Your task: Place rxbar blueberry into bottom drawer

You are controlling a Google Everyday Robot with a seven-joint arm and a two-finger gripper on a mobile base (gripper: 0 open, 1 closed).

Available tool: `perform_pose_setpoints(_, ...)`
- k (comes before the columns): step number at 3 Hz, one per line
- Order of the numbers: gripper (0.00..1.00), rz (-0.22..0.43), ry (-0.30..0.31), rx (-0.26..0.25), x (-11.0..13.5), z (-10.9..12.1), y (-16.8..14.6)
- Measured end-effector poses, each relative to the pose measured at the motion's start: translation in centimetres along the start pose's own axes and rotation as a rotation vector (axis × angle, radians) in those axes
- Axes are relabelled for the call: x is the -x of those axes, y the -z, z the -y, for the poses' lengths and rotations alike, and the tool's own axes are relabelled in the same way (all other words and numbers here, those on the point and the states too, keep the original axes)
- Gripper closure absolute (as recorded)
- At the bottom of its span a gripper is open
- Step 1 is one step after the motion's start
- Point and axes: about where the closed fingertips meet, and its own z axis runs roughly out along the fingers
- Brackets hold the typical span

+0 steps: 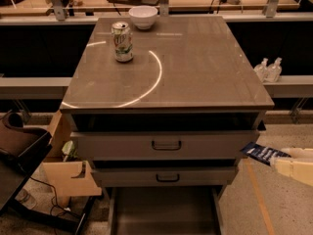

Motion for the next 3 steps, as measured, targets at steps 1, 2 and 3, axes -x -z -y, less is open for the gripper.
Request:
perform_pose_setpoints(1, 1.0, -0.056, -0.02, -0.053, -3.6, 2.5, -0.5)
perform_pose_setpoints(2, 1.0, -0.133, 0.007, -0.057, -8.9, 6.4, -0.5)
perform_pose_setpoints(3, 1.0, -0.21, 0.063, 0.019, -15.2, 10.5, -1.0)
